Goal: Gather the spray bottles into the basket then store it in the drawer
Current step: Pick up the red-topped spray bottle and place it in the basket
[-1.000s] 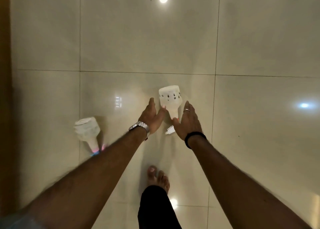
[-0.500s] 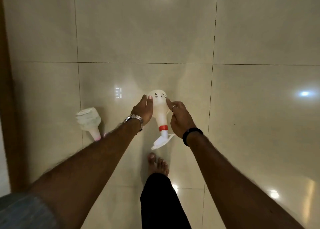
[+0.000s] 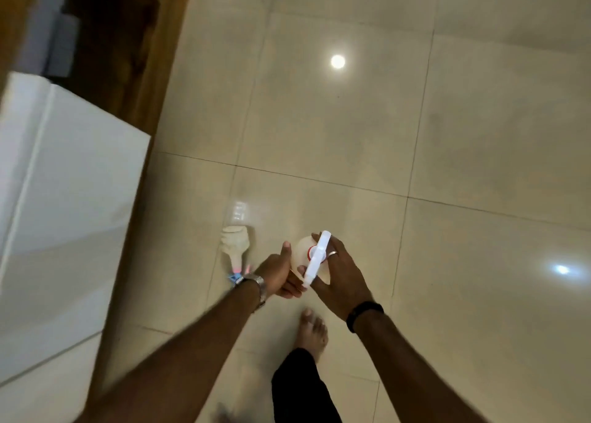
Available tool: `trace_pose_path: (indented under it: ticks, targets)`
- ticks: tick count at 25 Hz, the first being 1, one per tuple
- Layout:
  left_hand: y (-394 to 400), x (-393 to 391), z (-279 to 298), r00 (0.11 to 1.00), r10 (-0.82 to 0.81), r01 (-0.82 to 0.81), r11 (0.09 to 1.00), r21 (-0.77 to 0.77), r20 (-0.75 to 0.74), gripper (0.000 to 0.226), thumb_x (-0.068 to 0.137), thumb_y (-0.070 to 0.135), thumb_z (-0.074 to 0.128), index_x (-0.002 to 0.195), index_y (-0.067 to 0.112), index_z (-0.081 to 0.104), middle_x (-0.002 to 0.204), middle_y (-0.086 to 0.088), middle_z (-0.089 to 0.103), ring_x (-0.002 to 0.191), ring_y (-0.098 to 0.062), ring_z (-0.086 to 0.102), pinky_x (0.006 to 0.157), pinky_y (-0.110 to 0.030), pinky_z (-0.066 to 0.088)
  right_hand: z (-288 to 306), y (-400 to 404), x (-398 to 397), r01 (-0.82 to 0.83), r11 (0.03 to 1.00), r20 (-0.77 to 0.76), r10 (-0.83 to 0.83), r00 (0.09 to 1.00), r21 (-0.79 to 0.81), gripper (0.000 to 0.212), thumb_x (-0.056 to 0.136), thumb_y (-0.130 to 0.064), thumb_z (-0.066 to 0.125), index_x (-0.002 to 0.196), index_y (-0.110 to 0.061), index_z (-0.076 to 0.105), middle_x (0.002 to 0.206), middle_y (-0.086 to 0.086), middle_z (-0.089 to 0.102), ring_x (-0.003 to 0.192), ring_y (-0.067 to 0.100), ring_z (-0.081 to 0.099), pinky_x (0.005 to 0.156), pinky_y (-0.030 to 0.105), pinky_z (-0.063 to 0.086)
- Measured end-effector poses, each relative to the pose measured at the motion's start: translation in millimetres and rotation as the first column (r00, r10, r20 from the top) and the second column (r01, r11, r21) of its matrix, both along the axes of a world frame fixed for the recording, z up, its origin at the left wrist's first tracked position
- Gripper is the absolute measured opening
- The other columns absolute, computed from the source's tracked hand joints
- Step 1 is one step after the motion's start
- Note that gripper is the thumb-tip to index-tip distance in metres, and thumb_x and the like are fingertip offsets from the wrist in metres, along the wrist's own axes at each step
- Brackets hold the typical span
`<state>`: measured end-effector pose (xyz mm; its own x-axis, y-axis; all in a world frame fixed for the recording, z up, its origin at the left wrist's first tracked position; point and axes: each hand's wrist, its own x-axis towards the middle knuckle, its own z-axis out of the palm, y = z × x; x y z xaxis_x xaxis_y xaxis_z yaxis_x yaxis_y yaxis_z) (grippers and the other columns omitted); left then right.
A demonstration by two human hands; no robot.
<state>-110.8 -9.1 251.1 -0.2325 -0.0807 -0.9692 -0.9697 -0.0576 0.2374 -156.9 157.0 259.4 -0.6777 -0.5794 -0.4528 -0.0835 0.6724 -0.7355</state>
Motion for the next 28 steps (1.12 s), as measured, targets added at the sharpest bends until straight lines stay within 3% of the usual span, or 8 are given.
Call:
trace_pose_path:
  ticks: [3,5,8,10,15,19,24,28]
  targets:
    - [-8.8,40.1,67.5,0.983,0.16,-0.168,0.982,-0.088,-0.087,0.064,0.103,0.059,0.015,0.097,0.019,0.065,0.103,-0.013,0.073,0.1,-0.035,0.072,0.092,-0.044,0.056,51.3,-40.7,22.4,-0.023,1.0,-0.059,0.023,0.998,0.001,0.052,0.085,-0.055,0.058,0.124,-0.02,0.059,0.139,-0.009,0.052,0.126,0.011,0.052,0.102,0.03,0.047]
    - [-17.2,77.3,107.3,0.926,0.3,-0.351,0.909,-0.224,-0.231,0.042,0.105,0.051,0.025,0.091,0.036,0.062,0.109,-0.008,0.07,0.11,-0.033,0.067,0.099,-0.047,0.053,85.8,-71.0,45.4,-0.089,0.996,-0.073,0.089,0.993,-0.003,0.055,0.085,-0.06,0.053,0.124,-0.022,0.059,0.135,-0.009,0.055,0.124,0.01,0.052,0.1,0.028,0.047]
    - [-29.8,144.3,149.5,0.821,0.412,-0.54,0.784,-0.306,-0.395,0.032,0.106,0.044,0.031,0.117,0.049,0.061,0.12,0.011,0.069,0.12,-0.018,0.063,0.105,-0.04,0.05,126.5,-116.7,93.4,-0.186,0.983,-0.113,0.185,0.976,-0.002,0.055,0.091,-0.06,0.056,0.133,-0.025,0.053,0.136,-0.011,0.055,0.122,0.009,0.054,0.099,0.029,0.047]
    - [-38.6,187.0,171.3,0.744,0.49,-0.643,0.71,-0.288,-0.455,0.026,0.105,0.046,0.032,0.112,0.058,0.054,0.117,0.021,0.065,0.118,-0.012,0.062,0.105,-0.037,0.051,145.2,-142.1,128.9,-0.245,0.969,-0.11,0.241,0.964,-0.024,0.059,0.091,-0.063,0.055,0.138,-0.028,0.049,0.14,-0.011,0.054,0.126,0.009,0.053,0.104,0.032,0.046]
    - [-82.5,325.6,204.2,0.591,0.638,-0.807,0.483,-0.34,-0.495,0.07,0.09,0.065,0.023,0.149,0.033,0.042,0.146,0.005,0.057,0.133,-0.017,0.055,0.113,-0.042,0.045,176.9,-226.5,253.4,-0.52,0.852,-0.171,0.504,0.846,-0.058,0.055,0.094,-0.062,0.05,0.136,-0.027,0.05,0.14,-0.014,0.055,0.128,0.007,0.049,0.104,0.021,0.041]
    - [-124.5,444.3,229.7,0.511,0.632,-0.856,0.308,-0.416,-0.583,0.056,0.101,0.057,0.024,0.151,0.037,0.035,0.149,0.013,0.052,0.132,-0.005,0.054,0.114,-0.037,0.044,198.4,-298.8,371.1,-0.668,0.734,-0.121,0.657,0.744,-0.119,0.058,0.095,-0.053,0.056,0.144,-0.023,0.045,0.145,-0.007,0.052,0.133,0.01,0.048,0.11,0.036,0.044]
    - [-192.9,593.8,248.6,0.33,0.614,-0.909,0.003,-0.416,-0.717,0.045,0.108,0.03,0.032,0.153,0.027,0.036,0.153,0.011,0.047,0.142,-0.001,0.042,0.12,-0.029,0.034,226.3,-392.6,525.1,-0.812,0.537,-0.184,0.795,0.578,-0.23,0.051,0.095,-0.042,0.06,0.138,-0.015,0.052,0.144,-0.001,0.053,0.134,0.013,0.049,0.11,0.037,0.042]
    - [-228.4,687.8,239.3,0.354,0.617,-0.866,-0.067,-0.496,-0.702,0.062,0.101,0.053,0.024,0.157,0.027,0.027,0.162,0.013,0.032,0.148,0.003,0.028,0.121,-0.024,0.027,228.2,-456.9,616.1,-0.844,0.454,-0.189,0.837,0.514,-0.285,0.051,0.095,-0.045,0.063,0.137,-0.017,0.051,0.141,-0.003,0.054,0.129,0.015,0.053,0.105,0.035,0.048]
